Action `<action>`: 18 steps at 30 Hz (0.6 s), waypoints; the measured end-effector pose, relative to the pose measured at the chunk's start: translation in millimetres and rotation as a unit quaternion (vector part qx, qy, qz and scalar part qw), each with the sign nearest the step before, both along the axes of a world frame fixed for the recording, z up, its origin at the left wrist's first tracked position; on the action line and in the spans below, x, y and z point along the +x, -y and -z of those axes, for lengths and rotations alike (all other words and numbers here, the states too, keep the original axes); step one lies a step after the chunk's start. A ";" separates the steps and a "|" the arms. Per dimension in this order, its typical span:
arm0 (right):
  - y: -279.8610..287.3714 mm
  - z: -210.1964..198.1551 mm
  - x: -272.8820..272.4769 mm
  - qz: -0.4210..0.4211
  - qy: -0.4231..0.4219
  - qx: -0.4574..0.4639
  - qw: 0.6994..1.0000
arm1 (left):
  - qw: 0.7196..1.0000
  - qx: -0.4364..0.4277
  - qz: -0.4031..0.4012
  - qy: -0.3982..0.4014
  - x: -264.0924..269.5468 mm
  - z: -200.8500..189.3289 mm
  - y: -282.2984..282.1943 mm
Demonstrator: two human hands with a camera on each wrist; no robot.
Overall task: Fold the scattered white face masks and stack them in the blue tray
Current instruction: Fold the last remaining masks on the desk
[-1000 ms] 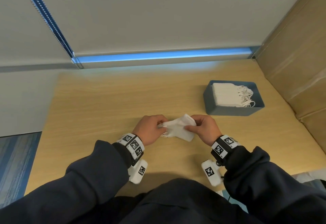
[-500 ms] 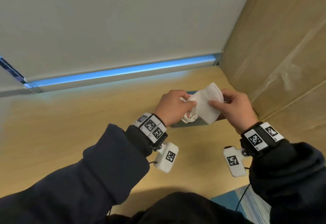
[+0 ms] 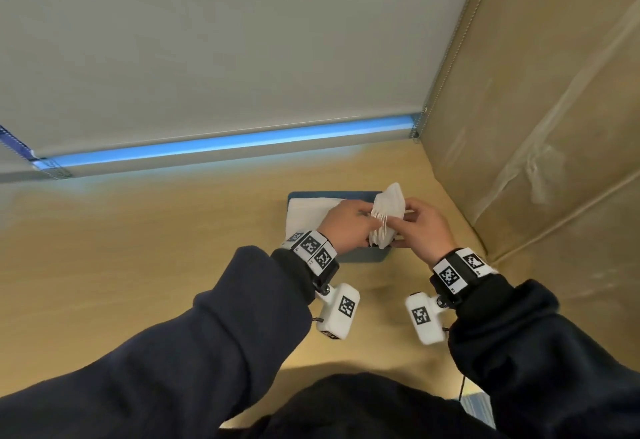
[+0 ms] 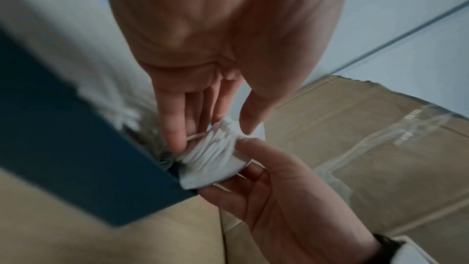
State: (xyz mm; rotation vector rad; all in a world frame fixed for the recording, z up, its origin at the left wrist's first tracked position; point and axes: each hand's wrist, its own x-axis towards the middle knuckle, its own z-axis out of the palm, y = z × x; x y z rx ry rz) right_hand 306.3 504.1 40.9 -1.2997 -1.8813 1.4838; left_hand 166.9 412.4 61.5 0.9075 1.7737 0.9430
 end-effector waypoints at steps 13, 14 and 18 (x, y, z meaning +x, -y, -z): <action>-12.8 22.0 0.4 -0.073 0.145 0.108 0.981 | 0.991 -0.045 0.013 -0.124 9.3 10.6 -19.5; -11.7 23.0 2.0 -0.065 0.134 0.102 0.983 | 0.989 -0.043 -0.001 -0.139 8.4 11.7 -18.8; -11.1 22.1 6.5 -0.008 0.080 0.115 0.990 | 0.987 -0.028 0.007 -0.158 10.1 13.8 -17.9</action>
